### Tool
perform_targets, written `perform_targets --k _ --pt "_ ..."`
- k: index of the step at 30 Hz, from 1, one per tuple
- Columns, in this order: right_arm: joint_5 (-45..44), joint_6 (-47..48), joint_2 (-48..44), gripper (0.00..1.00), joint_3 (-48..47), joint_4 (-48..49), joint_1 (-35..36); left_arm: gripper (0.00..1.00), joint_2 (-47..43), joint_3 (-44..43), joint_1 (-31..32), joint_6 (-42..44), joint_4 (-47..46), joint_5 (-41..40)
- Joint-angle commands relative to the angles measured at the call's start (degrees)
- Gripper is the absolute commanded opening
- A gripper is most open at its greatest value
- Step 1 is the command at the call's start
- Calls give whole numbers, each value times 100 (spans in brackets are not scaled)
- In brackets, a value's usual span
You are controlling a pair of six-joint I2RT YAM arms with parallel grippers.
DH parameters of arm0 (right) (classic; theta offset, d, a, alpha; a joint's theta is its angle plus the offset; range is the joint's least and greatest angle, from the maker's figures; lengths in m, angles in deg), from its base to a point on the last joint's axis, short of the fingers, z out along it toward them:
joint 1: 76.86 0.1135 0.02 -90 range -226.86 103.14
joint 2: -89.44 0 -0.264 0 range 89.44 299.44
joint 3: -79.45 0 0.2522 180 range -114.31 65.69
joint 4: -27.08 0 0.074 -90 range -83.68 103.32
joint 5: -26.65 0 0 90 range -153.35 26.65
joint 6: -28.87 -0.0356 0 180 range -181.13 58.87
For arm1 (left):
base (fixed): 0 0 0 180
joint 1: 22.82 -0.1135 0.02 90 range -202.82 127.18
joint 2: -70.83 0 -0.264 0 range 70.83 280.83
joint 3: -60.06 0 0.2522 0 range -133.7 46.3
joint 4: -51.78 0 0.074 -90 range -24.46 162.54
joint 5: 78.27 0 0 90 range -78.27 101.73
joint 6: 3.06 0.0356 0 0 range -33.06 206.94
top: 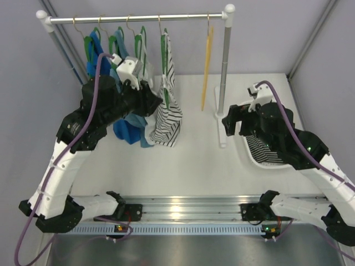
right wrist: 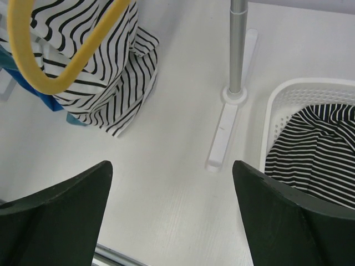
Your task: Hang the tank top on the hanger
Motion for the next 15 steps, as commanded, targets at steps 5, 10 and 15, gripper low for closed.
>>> perform_targets --k 5,10,15 --pt "143 -76 -352 92 473 482 -82 43 -1082 1731 564 -583 -953 52" --pt "275 -216 -809 98 1176 772 -91 44 -1698 3214 661 -917 -1391 60" --pt "398 -427 -1099 100 1834 878 -82 44 -2207 4535 687 -1330 -2069 60"
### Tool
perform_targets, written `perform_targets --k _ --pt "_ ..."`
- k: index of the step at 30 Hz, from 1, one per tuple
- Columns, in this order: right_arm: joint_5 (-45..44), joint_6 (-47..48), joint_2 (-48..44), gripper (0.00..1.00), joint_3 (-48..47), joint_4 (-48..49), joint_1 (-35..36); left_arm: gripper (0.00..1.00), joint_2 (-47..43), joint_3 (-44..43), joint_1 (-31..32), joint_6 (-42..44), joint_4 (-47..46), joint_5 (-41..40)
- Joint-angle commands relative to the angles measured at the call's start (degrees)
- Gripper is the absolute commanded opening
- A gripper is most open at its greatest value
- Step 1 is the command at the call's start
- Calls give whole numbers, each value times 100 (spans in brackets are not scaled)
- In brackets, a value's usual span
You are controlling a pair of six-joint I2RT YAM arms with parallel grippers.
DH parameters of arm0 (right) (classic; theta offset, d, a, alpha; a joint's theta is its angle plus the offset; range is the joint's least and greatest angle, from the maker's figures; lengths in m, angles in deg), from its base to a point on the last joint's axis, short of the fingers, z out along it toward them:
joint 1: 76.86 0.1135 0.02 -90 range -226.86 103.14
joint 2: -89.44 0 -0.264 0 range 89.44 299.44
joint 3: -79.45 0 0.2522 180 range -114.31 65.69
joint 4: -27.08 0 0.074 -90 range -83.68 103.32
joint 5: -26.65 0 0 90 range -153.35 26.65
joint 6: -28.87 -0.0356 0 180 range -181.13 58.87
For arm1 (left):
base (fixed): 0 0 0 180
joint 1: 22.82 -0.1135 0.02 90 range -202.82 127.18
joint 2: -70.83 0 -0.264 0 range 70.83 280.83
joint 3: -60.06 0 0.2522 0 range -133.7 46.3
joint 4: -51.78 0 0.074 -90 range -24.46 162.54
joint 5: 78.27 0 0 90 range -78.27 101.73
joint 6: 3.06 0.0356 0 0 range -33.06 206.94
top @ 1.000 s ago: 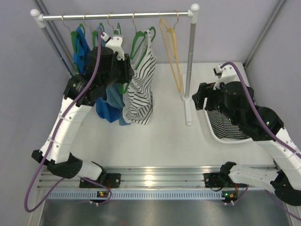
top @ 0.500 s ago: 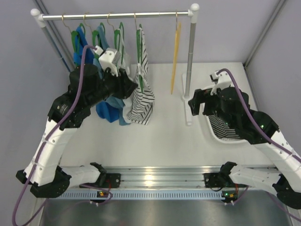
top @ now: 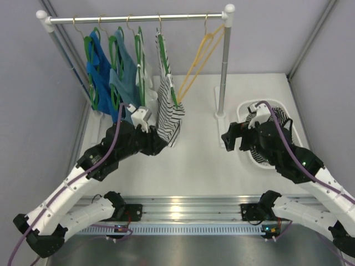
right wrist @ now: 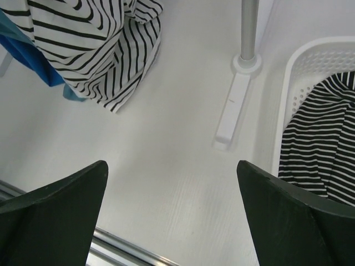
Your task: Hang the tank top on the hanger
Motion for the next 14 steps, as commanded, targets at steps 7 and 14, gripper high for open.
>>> perform_targets --k 7,14 --pt "63 -744 -594 100 1329 577 -76 44 -647 1830 34 -611 -1401 -25" --pt "-287 -1035 -340 100 1506 586 -76 45 -648 2025 34 -488 -1437 27"
